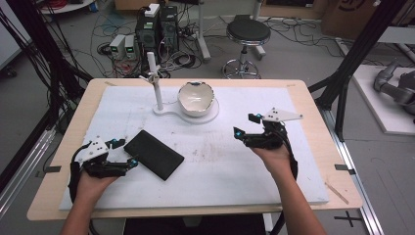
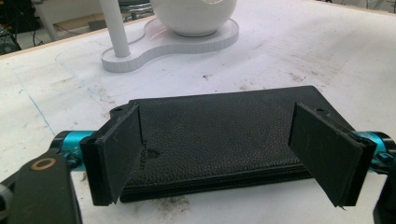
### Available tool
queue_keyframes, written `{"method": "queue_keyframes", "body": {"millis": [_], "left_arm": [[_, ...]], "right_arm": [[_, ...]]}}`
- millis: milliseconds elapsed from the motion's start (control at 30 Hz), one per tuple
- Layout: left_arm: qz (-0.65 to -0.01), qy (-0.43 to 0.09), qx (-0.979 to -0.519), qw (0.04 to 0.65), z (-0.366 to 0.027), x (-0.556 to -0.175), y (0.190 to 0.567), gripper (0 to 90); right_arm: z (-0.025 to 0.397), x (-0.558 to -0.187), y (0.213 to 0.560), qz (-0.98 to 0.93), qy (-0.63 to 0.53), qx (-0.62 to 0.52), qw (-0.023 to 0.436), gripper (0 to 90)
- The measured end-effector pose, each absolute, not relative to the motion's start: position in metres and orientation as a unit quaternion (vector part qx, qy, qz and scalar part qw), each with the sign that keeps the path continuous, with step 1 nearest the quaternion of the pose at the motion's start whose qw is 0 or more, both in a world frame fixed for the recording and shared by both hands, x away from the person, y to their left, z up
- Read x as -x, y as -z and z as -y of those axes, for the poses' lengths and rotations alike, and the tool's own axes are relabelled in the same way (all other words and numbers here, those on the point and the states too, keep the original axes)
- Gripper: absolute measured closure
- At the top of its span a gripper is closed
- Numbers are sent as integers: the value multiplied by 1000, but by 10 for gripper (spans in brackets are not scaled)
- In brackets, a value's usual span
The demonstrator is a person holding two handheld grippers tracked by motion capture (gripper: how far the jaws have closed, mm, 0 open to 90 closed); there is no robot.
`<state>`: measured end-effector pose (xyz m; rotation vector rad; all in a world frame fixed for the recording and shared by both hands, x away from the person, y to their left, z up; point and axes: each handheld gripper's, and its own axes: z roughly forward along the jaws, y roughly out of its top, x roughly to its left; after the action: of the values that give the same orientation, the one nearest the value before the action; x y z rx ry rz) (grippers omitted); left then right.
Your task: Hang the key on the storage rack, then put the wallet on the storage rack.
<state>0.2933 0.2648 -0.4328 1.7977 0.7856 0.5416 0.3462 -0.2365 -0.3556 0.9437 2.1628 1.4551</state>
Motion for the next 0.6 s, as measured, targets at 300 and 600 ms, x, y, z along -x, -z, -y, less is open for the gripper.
{"method": "queue_keyframes", "body": {"millis": [300,600], "left_arm": [[-325,-221,-755,524,-259,-296,434,177],[-328,-224,-752,527,-263,-296,433,177]], "right_arm": [[254,-333,382,-756,-516,-358,182,203],[254,-333,382,-755,-522,-353,180,203]]}}
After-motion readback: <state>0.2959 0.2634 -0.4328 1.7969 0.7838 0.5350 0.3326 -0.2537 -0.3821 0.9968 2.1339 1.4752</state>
